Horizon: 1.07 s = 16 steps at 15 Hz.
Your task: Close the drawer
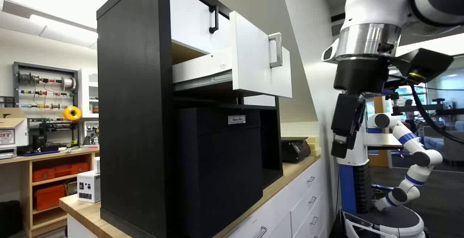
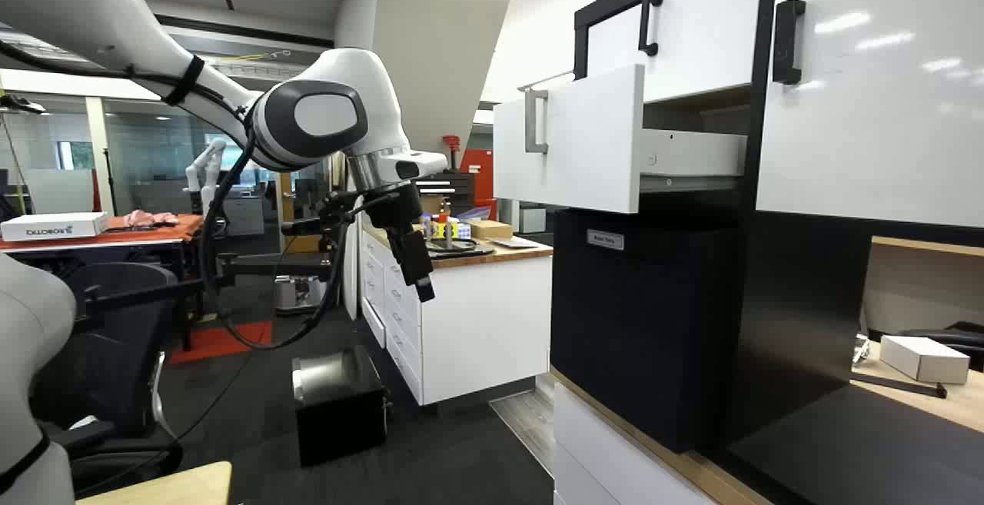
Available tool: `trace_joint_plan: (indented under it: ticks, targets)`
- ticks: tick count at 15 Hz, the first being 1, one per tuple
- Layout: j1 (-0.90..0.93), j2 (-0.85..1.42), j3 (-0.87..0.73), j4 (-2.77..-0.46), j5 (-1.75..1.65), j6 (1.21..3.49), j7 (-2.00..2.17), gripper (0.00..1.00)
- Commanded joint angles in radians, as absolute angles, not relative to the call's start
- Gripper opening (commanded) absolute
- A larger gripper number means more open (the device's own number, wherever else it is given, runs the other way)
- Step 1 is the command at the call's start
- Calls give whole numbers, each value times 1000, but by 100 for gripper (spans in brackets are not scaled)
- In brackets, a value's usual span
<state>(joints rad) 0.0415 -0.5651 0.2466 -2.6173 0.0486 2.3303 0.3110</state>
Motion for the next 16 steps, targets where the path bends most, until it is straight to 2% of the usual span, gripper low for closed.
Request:
trace_joint_plan:
  ticks: [1, 9, 16]
  targets:
    - [55, -564, 233, -2615, 38, 2327, 318, 100]
    - [62, -556, 222, -2612, 46, 2324, 298, 100]
    - [59, -632, 195, -2584, 29, 2202, 254, 100]
